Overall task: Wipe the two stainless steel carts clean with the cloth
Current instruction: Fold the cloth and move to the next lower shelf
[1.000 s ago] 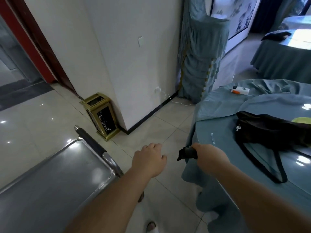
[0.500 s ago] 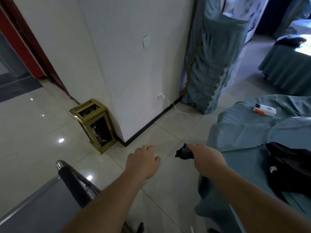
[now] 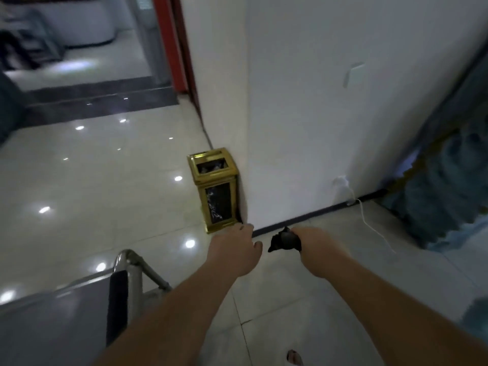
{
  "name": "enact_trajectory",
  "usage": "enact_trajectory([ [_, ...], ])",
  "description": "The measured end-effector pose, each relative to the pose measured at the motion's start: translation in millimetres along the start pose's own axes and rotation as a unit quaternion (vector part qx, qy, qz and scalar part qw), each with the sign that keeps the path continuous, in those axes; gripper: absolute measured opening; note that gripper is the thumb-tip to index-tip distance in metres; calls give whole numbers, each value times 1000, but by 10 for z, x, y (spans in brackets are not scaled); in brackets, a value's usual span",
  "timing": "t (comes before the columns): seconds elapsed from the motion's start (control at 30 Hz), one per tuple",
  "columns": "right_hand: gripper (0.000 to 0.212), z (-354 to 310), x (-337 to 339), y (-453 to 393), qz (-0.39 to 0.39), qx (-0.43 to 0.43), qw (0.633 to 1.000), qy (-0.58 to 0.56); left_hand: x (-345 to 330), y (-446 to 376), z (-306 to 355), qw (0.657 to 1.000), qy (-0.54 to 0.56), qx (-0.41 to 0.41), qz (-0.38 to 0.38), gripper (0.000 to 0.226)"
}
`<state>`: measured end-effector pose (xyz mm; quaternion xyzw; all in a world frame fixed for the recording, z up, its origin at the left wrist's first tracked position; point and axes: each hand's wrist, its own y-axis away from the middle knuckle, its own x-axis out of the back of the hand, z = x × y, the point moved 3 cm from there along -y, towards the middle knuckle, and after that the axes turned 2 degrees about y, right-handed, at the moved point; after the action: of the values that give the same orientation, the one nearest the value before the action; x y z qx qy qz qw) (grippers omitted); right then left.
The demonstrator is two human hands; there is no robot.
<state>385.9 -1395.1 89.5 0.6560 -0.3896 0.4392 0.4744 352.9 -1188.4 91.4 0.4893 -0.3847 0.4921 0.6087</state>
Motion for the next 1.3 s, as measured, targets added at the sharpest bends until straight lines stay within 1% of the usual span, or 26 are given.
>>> enact_trajectory([
  [0.07, 33, -13, 197, -385, 19, 39, 999, 16, 89, -163, -54, 999, 15, 44, 2, 51],
  [0.13, 34, -91, 383, -739, 29, 72, 996, 36, 168, -305, -169, 996, 31, 86, 1, 51],
  [0.23, 42, -310, 550, -1194, 17, 120, 992, 43, 270, -463, -420, 989, 44, 143, -1, 52],
  [0.4, 37, -794, 650, -1939, -3, 187, 981, 43, 470, -866, -976, 976, 60, 209, 23, 59],
  [0.57, 40, -1407, 726, -2866, -16, 216, 974, 63, 591, -1484, -1705, 965, 89, 241, 42, 60],
  [0.67, 42, -1834, 819, -3409, -35, 209, 974, 80, 676, -1825, -2195, 963, 97, 249, 34, 60],
  [0.83, 48, -2531, 972, -4144, -34, 215, 972, 92, 985, -2192, -3060, 954, 102, 280, 44, 57],
  [0.9, 52, -2818, 994, -4394, -50, 222, 967, 117, 1078, -2270, -3370, 946, 108, 303, 46, 58],
  [0.93, 55, -2981, 995, -4540, -68, 225, 963, 132, 1104, -2297, -3511, 942, 111, 315, 46, 60],
  [1.0, 62, -3344, 984, -4825, -129, 230, 950, 169, 1128, -2341, -3774, 932, 118, 340, 40, 63],
  [1.03, 59, -3531, 967, -4958, -157, 237, 940, 187, 1131, -2363, -3902, 926, 126, 353, 37, 64],
  [1.07, 52, -3713, 941, -5075, -164, 254, 932, 200, 1132, -2381, -4026, 920, 135, 365, 36, 65],
  [1.13, 36, -4046, 858, -5289, -113, 307, 923, 204, 1121, -2402, -4278, 906, 146, 394, 38, 66],
  [1.17, 34, -4197, 804, -5392, -93, 329, 919, 197, 1122, -2408, -4411, 898, 150, 412, 40, 67],
  [1.23, 34, -4571, 710, -5616, -91, 374, 905, 185, 1159, -2422, -4689, 878, 158, 449, 50, 67],
  [1.3, 33, -5008, 617, -5835, -86, 430, 880, 182, 1206, -2416, -4958, 856, 159, 487, 65, 68],
])
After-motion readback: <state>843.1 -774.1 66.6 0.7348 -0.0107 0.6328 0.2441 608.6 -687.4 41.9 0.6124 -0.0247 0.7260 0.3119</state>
